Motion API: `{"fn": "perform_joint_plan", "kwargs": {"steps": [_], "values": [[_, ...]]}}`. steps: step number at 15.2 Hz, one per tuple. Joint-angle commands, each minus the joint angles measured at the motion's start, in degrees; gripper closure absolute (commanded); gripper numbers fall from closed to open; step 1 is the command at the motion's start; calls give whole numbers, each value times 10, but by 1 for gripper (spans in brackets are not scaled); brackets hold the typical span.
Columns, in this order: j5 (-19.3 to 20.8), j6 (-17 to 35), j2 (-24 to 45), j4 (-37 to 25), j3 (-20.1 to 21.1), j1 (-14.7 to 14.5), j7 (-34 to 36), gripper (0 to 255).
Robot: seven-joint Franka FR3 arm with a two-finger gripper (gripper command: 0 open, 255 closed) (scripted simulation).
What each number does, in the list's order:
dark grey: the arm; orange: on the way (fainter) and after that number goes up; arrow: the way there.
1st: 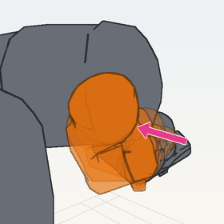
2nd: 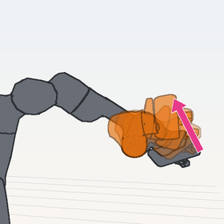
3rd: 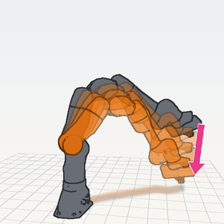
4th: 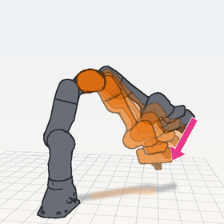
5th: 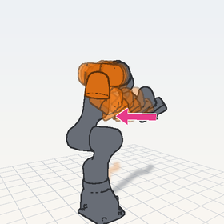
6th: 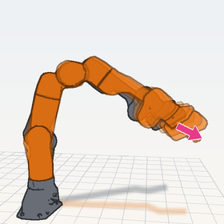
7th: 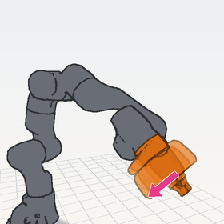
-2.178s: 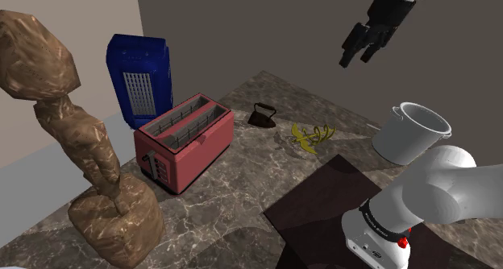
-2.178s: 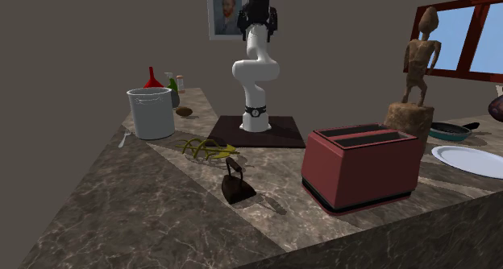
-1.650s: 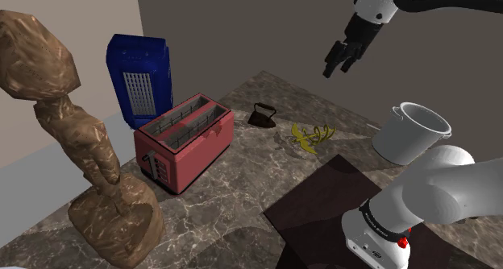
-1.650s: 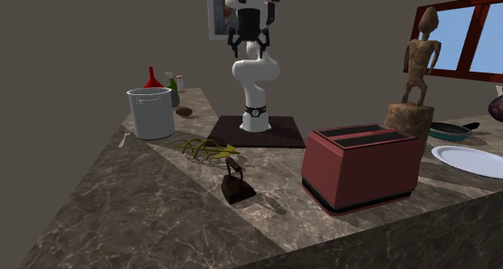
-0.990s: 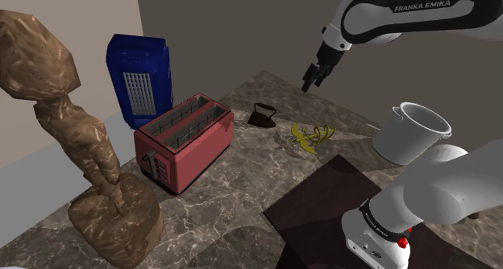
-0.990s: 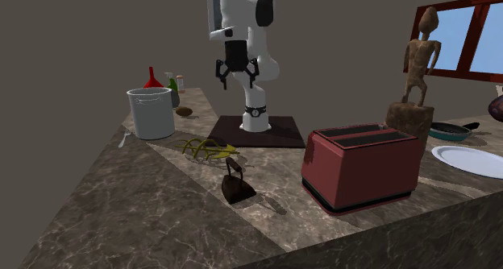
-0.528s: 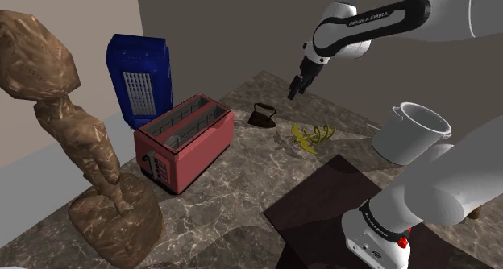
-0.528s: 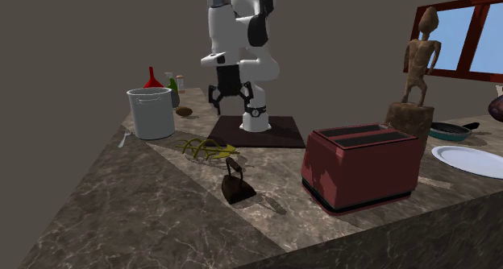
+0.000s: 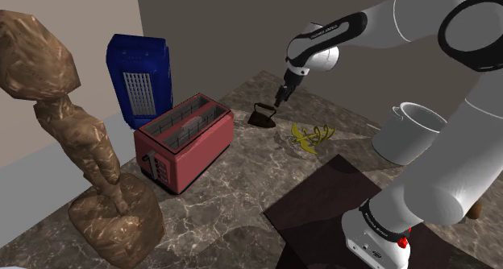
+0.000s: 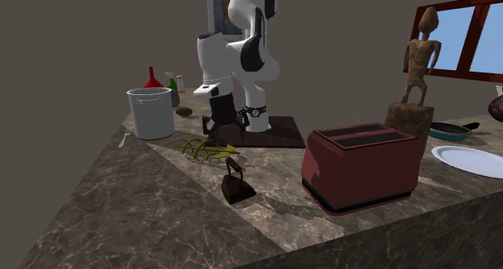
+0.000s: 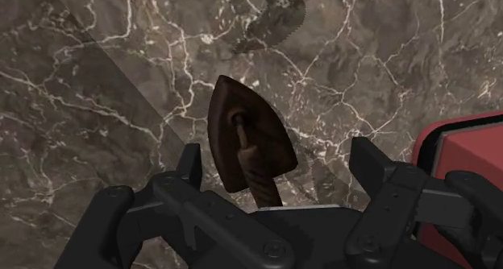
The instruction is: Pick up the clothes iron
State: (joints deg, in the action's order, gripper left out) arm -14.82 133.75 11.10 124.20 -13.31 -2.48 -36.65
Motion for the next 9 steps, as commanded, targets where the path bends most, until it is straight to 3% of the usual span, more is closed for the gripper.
{"fn": "perform_joint_plan", "kwargs": {"steps": [1, 9], "values": [[-25, 10, 48, -29, 8, 7, -33, 0], [-54, 53, 106, -38, 23, 17, -63, 0]]}}
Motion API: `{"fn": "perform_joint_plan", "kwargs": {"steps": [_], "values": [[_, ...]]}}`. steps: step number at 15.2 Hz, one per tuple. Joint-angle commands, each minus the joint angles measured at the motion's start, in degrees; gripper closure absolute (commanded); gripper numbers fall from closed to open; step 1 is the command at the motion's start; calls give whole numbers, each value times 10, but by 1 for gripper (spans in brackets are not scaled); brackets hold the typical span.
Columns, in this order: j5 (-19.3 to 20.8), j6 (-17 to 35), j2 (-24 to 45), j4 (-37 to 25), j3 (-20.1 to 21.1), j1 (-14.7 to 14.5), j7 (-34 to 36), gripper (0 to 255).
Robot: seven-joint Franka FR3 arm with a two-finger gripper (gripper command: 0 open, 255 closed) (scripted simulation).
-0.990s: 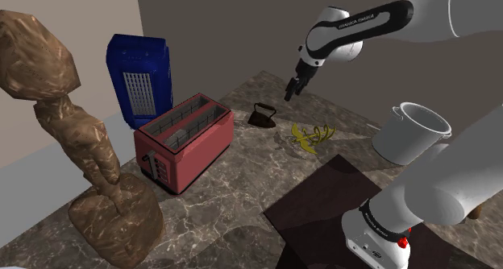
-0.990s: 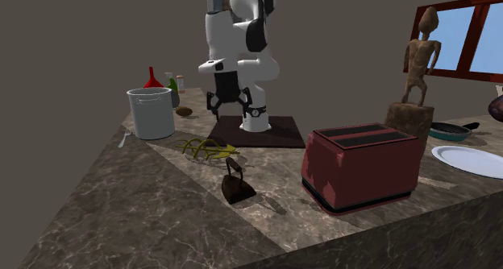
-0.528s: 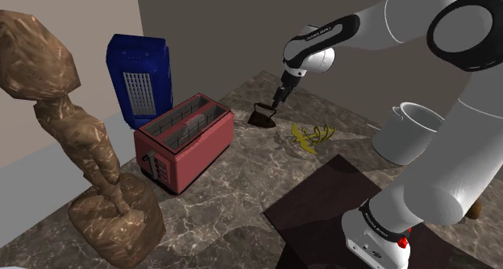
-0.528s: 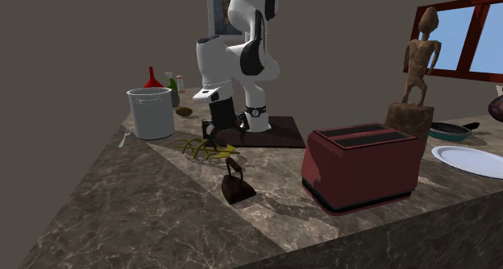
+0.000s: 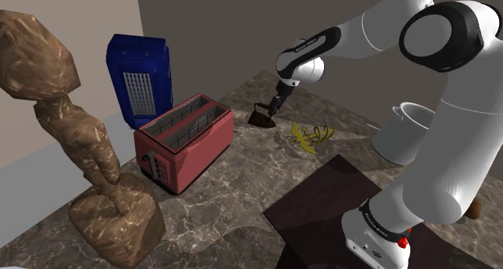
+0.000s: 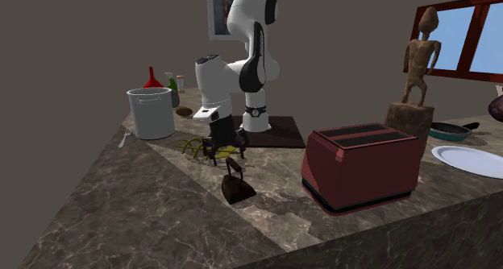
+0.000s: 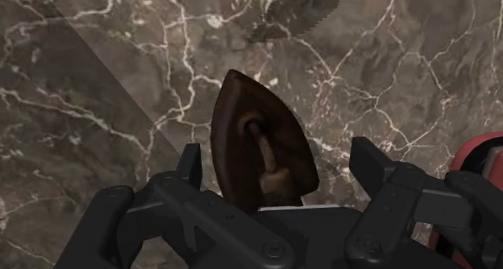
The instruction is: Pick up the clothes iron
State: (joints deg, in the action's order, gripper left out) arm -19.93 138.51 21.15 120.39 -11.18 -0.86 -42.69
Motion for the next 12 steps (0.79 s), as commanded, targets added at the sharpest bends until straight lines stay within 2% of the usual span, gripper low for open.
{"fn": "perform_joint_plan", "kwargs": {"steps": [1, 2, 3, 12], "values": [[-5, 9, 9, 0, 2, 2, -4, 0], [-5, 9, 9, 0, 2, 2, -4, 0], [-5, 9, 9, 0, 2, 2, -4, 255], [-5, 9, 9, 0, 2, 2, -4, 255]]}}
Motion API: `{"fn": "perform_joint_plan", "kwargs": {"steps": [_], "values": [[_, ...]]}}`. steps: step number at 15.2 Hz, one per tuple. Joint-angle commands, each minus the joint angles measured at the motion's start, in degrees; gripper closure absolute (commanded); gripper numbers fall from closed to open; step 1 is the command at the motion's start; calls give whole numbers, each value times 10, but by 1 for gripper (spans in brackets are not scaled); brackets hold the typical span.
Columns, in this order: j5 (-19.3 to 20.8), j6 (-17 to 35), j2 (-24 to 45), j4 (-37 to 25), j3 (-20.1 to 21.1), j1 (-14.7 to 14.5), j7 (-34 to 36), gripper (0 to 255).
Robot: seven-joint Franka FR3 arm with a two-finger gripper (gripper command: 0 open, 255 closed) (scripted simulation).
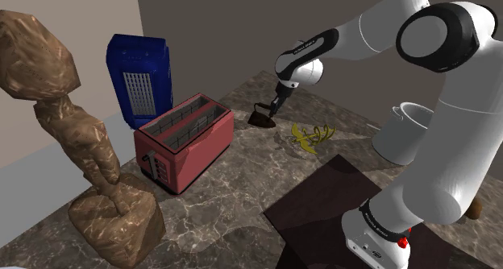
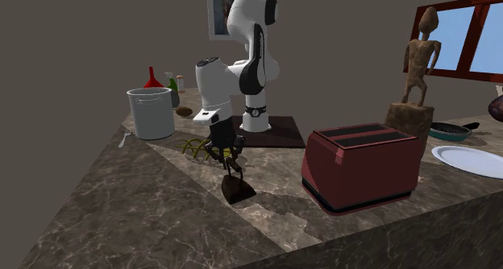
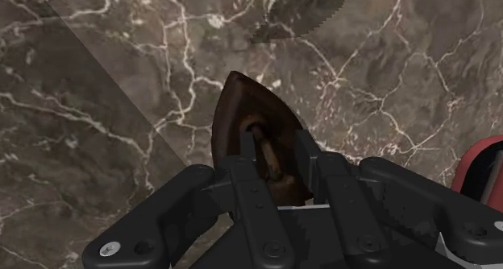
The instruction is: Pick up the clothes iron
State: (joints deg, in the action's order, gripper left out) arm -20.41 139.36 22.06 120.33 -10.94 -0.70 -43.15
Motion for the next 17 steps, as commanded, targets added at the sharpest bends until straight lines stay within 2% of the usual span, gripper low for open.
{"fn": "perform_joint_plan", "kwargs": {"steps": [1, 17], "values": [[3, -5, -6, 0, -2, -1, 3, 255], [45, -91, -82, -14, -19, -11, 42, 255]]}}
